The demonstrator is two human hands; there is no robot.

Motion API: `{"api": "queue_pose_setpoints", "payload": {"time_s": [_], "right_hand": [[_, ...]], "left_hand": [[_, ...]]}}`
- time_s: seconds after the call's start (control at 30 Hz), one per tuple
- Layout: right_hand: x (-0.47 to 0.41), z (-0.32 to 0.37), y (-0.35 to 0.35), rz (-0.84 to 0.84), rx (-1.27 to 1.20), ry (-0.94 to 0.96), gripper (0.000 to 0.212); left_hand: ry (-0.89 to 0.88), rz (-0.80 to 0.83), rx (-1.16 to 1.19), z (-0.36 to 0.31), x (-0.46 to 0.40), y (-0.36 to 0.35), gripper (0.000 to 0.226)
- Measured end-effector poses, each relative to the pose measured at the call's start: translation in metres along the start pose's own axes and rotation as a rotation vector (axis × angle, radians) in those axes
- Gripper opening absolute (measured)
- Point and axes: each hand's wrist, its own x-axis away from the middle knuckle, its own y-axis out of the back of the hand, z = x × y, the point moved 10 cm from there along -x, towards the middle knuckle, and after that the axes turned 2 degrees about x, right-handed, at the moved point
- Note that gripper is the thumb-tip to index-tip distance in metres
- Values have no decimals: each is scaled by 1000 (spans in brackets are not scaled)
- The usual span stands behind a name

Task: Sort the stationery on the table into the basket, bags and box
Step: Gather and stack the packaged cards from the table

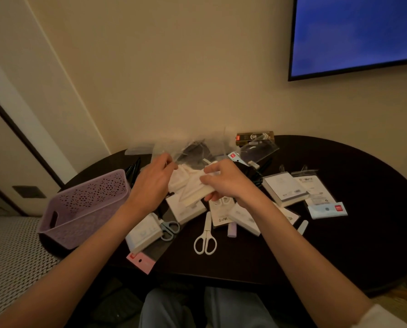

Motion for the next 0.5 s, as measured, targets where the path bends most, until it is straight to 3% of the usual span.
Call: {"api": "queue_pose_setpoints", "payload": {"time_s": [0.1,0.2,0.4,0.5], "right_hand": [[5,1,-10,50,9,-26,48],[7,0,-13,58,-18,-48,50],[3,15,-4,-127,107,55,49],[-5,19,-9,-141,190,61,38]], "left_hand": [[7,-1,108,4,5,-6,35],[20,30,233,12,12,-13,40],[50,99,367,18,15,-22,51],[72,86,419,22,10,-24,57]]}}
